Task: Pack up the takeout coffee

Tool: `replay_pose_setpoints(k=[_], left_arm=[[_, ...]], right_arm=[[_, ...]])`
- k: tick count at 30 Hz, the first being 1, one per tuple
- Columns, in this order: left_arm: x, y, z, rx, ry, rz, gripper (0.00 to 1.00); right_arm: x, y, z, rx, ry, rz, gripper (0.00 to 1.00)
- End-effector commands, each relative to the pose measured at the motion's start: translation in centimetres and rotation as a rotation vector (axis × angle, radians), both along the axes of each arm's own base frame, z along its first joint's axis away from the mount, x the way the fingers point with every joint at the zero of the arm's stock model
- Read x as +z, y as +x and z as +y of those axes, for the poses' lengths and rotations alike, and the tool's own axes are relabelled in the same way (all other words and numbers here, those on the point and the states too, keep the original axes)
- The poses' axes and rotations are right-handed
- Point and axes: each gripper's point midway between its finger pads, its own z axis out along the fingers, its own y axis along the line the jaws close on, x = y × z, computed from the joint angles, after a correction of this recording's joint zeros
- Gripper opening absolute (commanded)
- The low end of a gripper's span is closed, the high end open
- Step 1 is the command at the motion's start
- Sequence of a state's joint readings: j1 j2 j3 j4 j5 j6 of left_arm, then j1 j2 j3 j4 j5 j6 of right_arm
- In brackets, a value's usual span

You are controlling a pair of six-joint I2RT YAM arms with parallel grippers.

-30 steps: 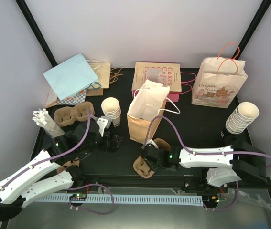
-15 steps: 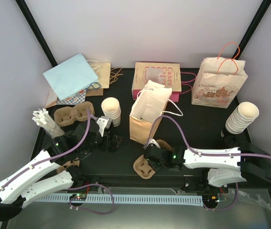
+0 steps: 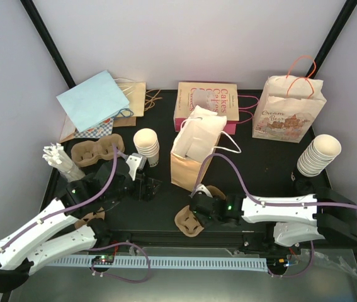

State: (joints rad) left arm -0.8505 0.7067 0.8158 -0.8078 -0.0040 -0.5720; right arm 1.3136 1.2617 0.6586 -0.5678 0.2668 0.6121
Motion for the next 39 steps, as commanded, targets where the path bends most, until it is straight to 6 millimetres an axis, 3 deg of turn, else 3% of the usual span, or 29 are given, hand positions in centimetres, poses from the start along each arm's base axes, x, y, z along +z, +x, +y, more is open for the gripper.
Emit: replay_pose_setpoints(k=[1,4,12,20,24,32,36,39], left_arm=[[1.0,0.1,0.2,0.0,-0.014,-0.024,0.99],[1.0,0.1,0.2,0.001,-0.014,-0.024,0.99],[0.8,0.0,0.3,0.001,-0.013,-0.018,0.99],[0.8,-0.1,0.4,0.003,-0.014,-0.018,0.99],[0.9,-0.1,0.4,0.003,-0.017,-0.018,0.99],[1.6,0.4,0.8,0.023,-0.004,-0.04,0.99],[2.1,0.6,1.3,0.043,0.002,-0.052,0.99],[2.5,0.9,2.1,0.076,0.019,-0.058,0.99]], right_arm=[[-0.2,0.0,0.7,-0.007,0.005,0.005,0.63],[-0.6,0.0,0.7,-0.006,-0.008,0.009,0.66],[-1.1,-0.1,1.3,0.011,-0.009,0.016,0.59],[-0.2,0.0,1.7,0.025,0.021,0.003,0.42],[0.9,-0.2,1.6,0.031,0.05,-0.002,0.42],[5.8,-1.2,2.3,0.096,0.203,-0.006,0.42],[9.5,-2.1,3.2,0.152,0.329,0.0,0.42],[13.4,-3.1,3.9,0.211,0.455,-0.003,0.42]])
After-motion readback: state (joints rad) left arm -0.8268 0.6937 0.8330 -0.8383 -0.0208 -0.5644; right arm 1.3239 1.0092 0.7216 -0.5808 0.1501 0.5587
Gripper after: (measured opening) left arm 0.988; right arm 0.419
